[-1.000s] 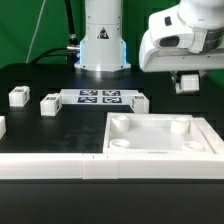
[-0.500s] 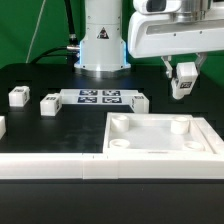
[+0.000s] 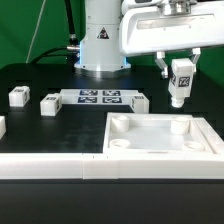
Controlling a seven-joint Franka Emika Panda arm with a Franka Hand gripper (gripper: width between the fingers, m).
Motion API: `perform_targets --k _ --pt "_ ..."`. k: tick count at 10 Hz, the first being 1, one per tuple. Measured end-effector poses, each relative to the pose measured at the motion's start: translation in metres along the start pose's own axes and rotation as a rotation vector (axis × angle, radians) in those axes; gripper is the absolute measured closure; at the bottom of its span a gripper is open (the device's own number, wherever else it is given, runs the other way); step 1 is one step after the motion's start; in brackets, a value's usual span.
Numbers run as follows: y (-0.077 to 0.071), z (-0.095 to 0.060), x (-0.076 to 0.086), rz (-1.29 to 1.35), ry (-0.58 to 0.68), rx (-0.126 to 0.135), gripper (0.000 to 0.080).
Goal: Assemble one leg
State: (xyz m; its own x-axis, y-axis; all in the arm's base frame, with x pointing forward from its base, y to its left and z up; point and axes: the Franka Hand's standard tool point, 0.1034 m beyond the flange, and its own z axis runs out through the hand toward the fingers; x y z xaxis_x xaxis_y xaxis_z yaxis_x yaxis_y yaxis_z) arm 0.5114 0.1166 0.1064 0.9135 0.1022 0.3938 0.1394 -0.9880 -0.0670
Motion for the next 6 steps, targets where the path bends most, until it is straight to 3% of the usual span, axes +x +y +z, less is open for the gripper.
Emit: perform_targets --k 3,4,6 --pt "-0.002 0.003 0.002 -0.005 -0.004 0.002 0.0508" --pt "-0.006 0.011 0.017 -0.034 0.013 0.009 0.0508" --pt "-0.001 0.022 0.055 -0.083 0.042 0.012 0.0508"
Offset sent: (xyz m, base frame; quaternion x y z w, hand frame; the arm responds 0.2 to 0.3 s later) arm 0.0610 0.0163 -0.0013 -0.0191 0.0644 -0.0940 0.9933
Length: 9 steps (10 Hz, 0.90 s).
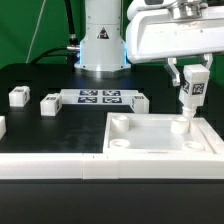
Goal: Assemble one leg
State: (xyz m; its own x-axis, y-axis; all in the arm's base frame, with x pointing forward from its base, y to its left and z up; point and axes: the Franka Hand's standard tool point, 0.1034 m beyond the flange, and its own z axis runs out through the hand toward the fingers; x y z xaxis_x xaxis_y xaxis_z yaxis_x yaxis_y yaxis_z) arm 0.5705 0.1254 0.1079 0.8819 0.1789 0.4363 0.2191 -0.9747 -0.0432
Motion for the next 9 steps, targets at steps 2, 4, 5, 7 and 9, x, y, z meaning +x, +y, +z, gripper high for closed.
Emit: perform_targets --k 2,4,5,7,9 --pt "0.001 0.003 0.01 -0.007 0.008 0.002 0.0508" --pt "0.0 0.004 0.008 -0.007 0.005 0.002 0.0508" --pt "0.0 0.004 0.008 -0.007 0.005 0.002 0.0508" --pt "0.005 0.012 0.017 -0.018 0.009 0.001 0.0508" --pt "0.009 0.023 0.038 -0.042 0.031 0.002 0.0508"
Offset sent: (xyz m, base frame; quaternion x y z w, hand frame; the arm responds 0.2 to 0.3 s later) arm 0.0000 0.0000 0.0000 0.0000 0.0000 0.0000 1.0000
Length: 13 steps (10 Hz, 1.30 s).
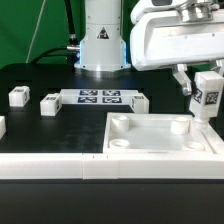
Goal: Assemble one leg
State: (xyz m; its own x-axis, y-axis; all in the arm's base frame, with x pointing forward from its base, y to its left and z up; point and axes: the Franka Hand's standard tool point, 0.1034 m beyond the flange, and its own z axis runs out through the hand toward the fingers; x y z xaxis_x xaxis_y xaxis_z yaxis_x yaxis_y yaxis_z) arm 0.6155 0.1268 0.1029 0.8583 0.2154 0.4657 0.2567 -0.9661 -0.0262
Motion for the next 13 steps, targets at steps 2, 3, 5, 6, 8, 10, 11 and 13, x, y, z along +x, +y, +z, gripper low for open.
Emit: perform_targets --k 2,3,5,6,8,10,11,13 --pt "0.011 0.012 0.001 -0.009 0.0 -0.006 0.0508" --pt "0.012 0.015 0.0 -0.006 -0.002 -0.007 0.0508" --pt "0.016 0.018 -0.002 -0.004 0.014 -0.014 0.0508" --pt "0.015 0.02 -0.004 -0.004 0.01 -0.013 0.0508" --pt "0.015 0.023 -0.007 -0.002 0.009 -0.014 0.0508" --pt "0.015 0.03 -0.013 -0.002 0.006 -0.013 0.0508" --pt "0.014 0.031 -0.013 -0.003 0.011 -0.014 0.0508" --pt "0.012 0.032 -0.011 -0.006 0.049 -0.021 0.0508"
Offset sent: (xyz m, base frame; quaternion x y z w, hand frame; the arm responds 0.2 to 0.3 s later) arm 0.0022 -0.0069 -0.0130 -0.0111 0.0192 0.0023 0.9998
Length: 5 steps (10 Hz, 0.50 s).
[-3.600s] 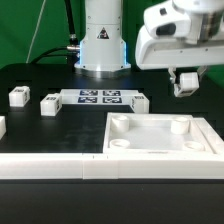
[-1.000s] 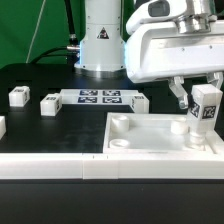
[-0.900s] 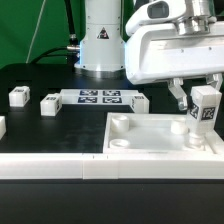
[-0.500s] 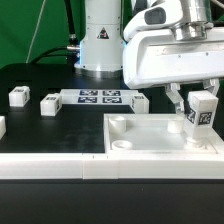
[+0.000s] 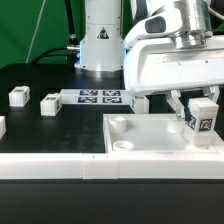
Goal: Assemble one leg
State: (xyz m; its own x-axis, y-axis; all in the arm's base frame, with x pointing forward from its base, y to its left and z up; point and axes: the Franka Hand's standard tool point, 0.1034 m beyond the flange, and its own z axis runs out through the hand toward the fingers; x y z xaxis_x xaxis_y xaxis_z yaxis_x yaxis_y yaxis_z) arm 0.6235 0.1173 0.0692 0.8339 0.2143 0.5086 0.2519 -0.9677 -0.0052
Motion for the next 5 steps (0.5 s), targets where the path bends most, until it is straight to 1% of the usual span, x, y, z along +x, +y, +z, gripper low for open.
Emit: perform_targets --k 2,3,4,5 --pt "-0.0009 0.0 0.0001 0.0 0.0 0.0 0.0508" --pt "-0.0009 0.0 0.0 0.0 0.0 0.001 0.0421" --pt "-0.0009 0.0 0.0 0.0 0.0 0.001 0.0286" --pt "-0.0009 0.0 0.0 0.0 0.0 0.001 0.0181"
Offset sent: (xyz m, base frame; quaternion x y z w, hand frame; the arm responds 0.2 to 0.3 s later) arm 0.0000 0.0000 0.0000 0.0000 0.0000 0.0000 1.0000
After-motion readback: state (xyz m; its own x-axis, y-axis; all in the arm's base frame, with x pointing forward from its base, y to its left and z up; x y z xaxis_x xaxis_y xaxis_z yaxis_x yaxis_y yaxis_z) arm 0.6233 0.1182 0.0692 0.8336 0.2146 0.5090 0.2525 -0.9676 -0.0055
